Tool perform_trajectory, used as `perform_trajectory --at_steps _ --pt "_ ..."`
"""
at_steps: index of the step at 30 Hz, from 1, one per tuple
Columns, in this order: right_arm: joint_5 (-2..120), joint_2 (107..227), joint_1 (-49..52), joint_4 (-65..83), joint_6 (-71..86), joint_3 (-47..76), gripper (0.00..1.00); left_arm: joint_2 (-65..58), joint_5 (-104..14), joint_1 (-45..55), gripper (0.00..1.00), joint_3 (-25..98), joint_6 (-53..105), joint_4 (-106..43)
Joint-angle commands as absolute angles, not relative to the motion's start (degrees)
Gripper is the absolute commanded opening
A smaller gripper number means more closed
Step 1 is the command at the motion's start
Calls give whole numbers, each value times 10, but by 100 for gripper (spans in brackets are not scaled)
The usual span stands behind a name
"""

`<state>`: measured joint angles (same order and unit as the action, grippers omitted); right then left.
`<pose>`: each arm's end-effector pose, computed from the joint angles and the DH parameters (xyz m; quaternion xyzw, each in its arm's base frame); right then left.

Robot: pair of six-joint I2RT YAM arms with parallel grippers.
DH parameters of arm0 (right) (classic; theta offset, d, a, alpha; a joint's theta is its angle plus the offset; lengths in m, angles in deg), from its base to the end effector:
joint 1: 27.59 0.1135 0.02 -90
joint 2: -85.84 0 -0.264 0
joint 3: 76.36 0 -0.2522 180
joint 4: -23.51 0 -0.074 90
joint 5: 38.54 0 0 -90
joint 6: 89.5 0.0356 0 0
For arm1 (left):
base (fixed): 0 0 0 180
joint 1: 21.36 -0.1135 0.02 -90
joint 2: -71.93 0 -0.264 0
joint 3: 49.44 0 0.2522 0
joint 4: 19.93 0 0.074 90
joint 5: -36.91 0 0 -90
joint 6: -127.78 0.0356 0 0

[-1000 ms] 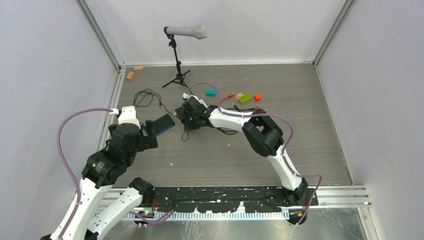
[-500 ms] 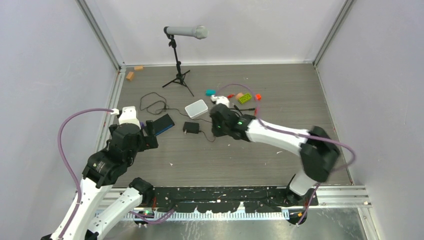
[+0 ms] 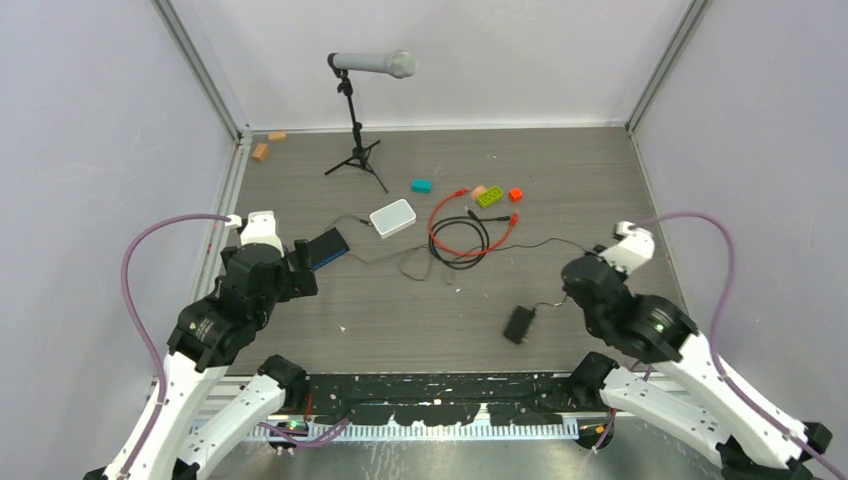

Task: Insert the plug into the switch port
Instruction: Adjust the power at the center of the board.

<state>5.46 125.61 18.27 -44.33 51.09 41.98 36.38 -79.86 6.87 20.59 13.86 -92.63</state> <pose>0.1018 0.0681 0.3054 0.1816 0.8466 0.0161 0.5001 0.0924 -0.0314 0.3443 -0.0681 0.8784 0.0003 0.4731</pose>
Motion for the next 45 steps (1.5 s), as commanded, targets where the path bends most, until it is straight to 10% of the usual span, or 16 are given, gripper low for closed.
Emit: perform_trajectory --at_steps 1,7,11,17,27,45 --pt "-48 1205 174 -542 581 398 11 362 -789 63 100 204 145 -901" --pt "6 1276 174 -490 527 383 63 357 -787 62 100 203 145 -900" --pt "84 1315 173 -410 458 376 75 352 -785 61 100 203 145 -899" --pt "287 1435 203 -253 380 353 76 338 -779 58 100 205 147 -899" --pt "215 1729 337 -54 506 283 60 346 -781 54 100 205 148 -900" --pt "191 2013 420 -202 540 109 63 356 -774 53 100 202 152 -896"
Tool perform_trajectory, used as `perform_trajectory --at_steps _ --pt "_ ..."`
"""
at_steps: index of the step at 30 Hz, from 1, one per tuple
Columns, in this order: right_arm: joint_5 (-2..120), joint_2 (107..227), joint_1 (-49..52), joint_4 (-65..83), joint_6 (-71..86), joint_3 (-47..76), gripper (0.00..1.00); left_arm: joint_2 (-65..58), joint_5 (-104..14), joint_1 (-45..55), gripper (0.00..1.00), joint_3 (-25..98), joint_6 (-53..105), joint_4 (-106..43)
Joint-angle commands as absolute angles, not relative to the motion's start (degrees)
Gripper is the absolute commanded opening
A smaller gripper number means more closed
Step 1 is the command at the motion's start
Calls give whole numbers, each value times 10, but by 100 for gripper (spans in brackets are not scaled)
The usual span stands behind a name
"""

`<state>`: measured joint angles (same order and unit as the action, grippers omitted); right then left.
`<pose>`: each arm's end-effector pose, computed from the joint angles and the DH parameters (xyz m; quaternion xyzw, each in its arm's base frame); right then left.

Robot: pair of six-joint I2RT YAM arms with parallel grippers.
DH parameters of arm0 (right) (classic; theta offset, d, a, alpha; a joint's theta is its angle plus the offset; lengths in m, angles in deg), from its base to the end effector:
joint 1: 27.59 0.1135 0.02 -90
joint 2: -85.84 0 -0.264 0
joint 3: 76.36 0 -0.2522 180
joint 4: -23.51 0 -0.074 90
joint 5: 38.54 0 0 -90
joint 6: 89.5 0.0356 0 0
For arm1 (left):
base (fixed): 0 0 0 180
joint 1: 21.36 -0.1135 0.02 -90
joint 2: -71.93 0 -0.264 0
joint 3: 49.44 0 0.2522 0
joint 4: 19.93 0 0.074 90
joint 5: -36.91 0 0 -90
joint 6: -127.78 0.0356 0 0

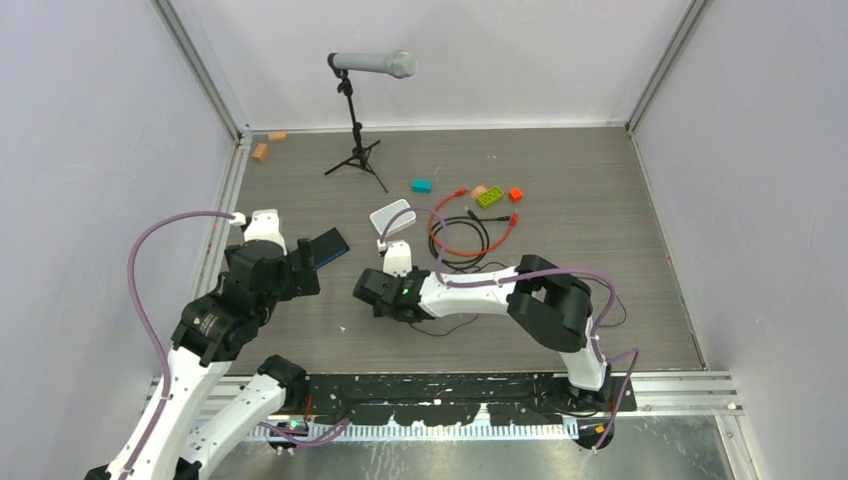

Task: Insert the plug into the switch port
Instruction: Adjust the power at the center of the board.

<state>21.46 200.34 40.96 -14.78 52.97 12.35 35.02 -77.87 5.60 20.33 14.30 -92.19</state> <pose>0.1670 0.3763 0.1622 -0.0679 0.9359 0.0835 0.3354 0.0985 -0.0334 0.3414 -0.0648 0.8854 -0.0024 0.4603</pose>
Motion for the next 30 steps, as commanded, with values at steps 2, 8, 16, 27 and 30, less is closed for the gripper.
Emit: perform_trajectory --at_steps 2,8,16,27,30 --pt "200 2018 419 -202 538 119 63 356 -774 52 100 202 153 -895" --pt "177 2043 418 -200 535 104 59 353 -769 49 100 202 155 -894" --pt "168 2074 390 -217 546 57 52 357 -769 49 100 201 155 -894" --pt "164 2042 383 -201 539 92 2 353 -770 48 100 202 155 -894" --pt "169 2010 383 -172 513 121 0 356 -773 47 100 202 155 -895"
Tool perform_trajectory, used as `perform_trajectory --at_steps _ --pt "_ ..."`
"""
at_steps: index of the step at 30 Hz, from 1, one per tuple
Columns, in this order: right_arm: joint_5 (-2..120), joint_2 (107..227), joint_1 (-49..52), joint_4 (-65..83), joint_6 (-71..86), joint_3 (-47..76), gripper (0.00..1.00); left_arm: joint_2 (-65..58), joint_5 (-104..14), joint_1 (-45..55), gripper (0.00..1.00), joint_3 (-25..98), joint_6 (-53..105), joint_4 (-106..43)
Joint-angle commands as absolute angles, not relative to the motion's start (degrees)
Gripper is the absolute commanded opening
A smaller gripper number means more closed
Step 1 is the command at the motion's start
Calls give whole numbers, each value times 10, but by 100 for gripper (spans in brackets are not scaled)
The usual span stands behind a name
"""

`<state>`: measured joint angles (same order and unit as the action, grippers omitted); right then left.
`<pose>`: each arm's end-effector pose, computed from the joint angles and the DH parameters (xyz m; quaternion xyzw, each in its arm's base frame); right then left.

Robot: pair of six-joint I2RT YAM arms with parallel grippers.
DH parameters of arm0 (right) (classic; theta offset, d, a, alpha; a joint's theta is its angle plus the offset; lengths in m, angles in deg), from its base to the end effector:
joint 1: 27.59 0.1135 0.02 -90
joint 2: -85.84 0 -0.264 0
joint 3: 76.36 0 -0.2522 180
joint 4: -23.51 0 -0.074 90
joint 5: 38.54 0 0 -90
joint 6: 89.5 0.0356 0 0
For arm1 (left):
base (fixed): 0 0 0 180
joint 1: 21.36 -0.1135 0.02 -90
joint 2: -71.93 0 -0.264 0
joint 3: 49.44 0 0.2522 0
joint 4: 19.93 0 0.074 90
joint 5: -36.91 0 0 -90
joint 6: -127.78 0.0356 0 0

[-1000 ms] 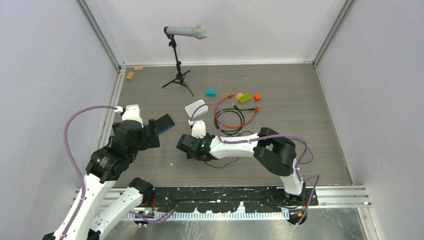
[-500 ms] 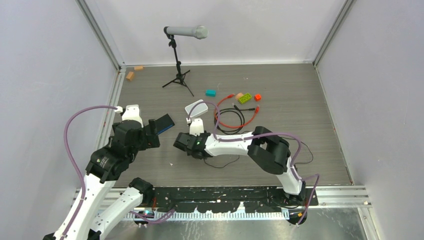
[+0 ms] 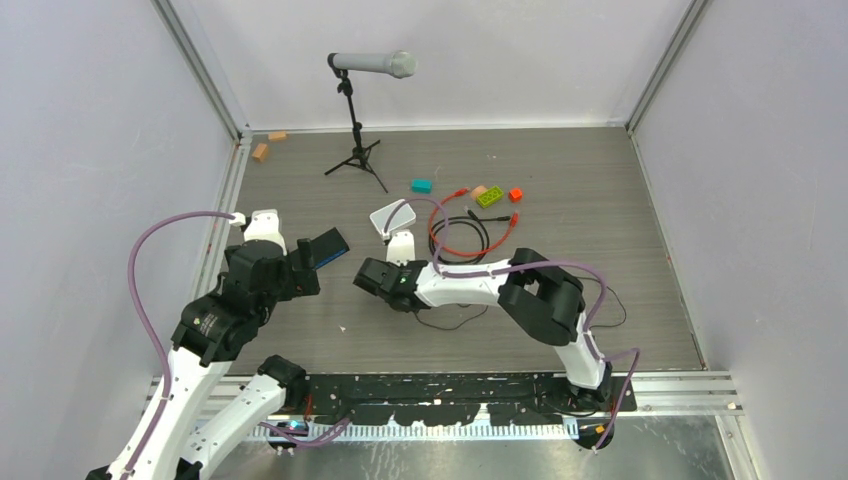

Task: Insert the plug into the switch port
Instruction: Adjust the power at the center of the board.

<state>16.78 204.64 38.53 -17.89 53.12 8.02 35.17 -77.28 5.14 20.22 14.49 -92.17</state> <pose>0.1899 0.3789 0.1523 -0.0443 0.9324 0.0326 0.3572 0.0983 -0.0327 0.3410 -0.0649 0.8860 -0.0043 0.4592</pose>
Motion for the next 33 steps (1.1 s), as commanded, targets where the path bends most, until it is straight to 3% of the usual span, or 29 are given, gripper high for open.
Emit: perform_trajectory --at_steps 1,14,24,26,30,33 --pt "172 1996 382 -159 504 135 1 357 -773 47 100 201 155 -896" --pt "237 1781 381 -114 408 282 0 381 -626 48 99 200 76 -808" --pt "296 1660 380 -63 338 380 0 336 -520 48 90 127 11 -712" --pt "285 1654 380 -74 352 383 8 347 -534 48 90 121 10 -720" --pt "266 1651 380 -79 394 397 47 363 -577 48 93 109 6 -743" --pt "247 1641 380 -86 426 406 58 362 -574 48 94 101 1 -749"
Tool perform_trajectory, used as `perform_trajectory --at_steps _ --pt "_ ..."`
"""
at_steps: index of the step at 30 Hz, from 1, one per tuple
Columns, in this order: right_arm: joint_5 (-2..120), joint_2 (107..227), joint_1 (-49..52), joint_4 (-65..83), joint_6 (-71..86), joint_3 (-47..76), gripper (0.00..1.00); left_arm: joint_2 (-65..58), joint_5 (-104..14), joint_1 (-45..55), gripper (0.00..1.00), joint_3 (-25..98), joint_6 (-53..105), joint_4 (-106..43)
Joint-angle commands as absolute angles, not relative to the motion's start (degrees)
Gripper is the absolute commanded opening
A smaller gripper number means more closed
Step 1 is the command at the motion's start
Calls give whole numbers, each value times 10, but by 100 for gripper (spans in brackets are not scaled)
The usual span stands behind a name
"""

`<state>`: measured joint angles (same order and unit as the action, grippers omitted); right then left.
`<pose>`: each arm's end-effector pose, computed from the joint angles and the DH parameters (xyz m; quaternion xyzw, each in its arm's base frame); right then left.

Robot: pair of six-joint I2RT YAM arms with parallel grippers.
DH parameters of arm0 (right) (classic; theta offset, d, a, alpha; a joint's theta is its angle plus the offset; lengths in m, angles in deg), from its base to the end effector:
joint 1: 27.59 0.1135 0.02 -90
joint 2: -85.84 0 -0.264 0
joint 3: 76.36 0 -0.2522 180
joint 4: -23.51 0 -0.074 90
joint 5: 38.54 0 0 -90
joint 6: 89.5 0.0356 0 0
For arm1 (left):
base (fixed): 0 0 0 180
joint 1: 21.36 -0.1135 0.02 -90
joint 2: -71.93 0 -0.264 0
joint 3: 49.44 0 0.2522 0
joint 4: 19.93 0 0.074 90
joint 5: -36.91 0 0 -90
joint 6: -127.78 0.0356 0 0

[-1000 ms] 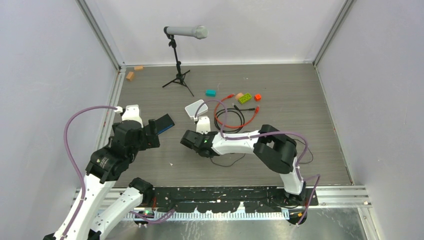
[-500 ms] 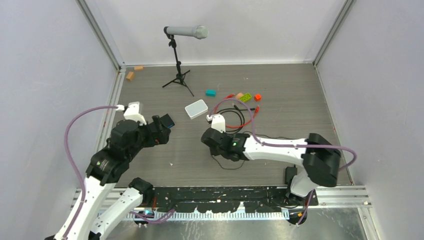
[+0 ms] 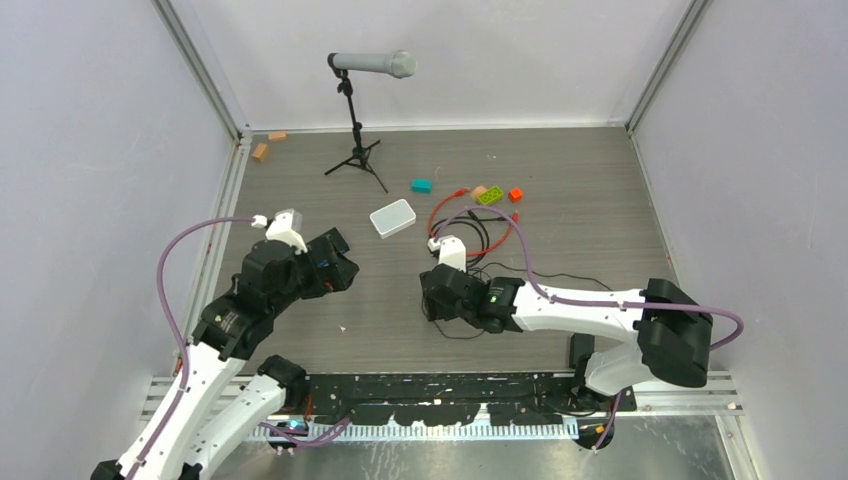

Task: Insert the plug into the switch port
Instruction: Adjust the power at the center of the board, then pick up the power from the center of the board.

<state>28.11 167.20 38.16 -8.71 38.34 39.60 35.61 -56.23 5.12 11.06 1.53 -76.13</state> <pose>0.1321 0.2589 0.2183 -0.1537 0.9087 0.1487 0.3586 0.1174 -0.0563 0.3151 -0.0877 0.8701 -0.2317 0.4262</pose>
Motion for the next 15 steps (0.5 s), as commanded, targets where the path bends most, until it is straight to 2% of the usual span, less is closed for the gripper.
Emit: perform_trajectory --at_steps 1,9,15 --pt "238 1637 380 -97 437 407 59 362 -573 48 94 98 -2 -750" --pt "138 1592 361 -271 552 390 62 356 -564 48 94 70 -14 -726" --pt "164 1508 306 -302 561 431 67 346 -547 48 94 54 -15 -707"
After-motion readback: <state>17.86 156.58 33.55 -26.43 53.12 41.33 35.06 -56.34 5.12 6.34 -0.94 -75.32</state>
